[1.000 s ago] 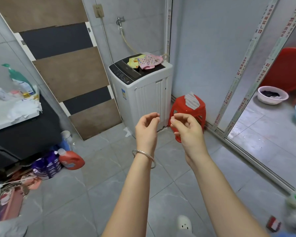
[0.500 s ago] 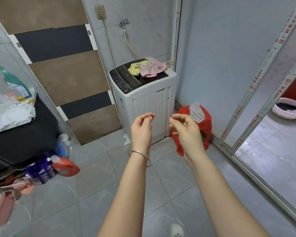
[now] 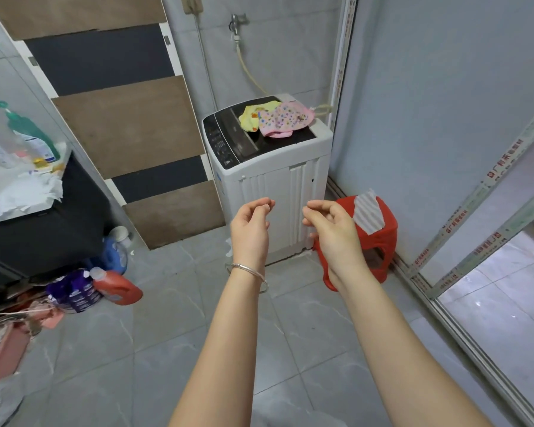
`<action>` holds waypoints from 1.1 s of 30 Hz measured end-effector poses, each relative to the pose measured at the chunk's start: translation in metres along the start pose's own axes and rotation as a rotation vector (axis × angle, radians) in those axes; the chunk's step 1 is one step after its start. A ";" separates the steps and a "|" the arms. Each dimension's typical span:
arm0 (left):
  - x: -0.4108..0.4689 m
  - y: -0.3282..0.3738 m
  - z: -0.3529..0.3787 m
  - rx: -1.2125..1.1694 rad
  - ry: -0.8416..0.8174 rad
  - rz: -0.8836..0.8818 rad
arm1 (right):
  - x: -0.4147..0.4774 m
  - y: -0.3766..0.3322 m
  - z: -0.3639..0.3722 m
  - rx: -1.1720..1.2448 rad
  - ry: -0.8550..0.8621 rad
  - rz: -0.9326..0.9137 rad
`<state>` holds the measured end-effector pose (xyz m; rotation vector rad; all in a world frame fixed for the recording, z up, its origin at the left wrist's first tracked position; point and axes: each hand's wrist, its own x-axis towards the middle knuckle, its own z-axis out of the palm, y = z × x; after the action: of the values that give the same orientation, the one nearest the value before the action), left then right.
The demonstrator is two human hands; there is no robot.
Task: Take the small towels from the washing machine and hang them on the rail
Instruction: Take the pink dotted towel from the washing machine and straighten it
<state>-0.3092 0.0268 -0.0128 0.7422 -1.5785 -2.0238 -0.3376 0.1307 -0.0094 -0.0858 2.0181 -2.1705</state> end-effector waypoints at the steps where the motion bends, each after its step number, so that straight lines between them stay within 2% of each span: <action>1: 0.006 0.000 0.002 0.000 0.002 0.001 | 0.006 0.000 0.001 -0.001 -0.007 0.003; 9: 0.067 -0.003 0.009 0.012 0.011 0.000 | 0.061 0.007 0.026 -0.024 -0.031 0.024; 25: 0.287 0.029 0.019 0.042 -0.107 0.003 | 0.242 -0.003 0.143 -0.033 0.037 -0.012; 33: 0.357 0.024 0.028 0.069 -0.135 -0.036 | 0.306 0.006 0.165 -0.008 0.078 0.036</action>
<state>-0.5932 -0.1922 -0.0311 0.6763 -1.7293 -2.0940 -0.6110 -0.0829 -0.0256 0.0342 2.0526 -2.1763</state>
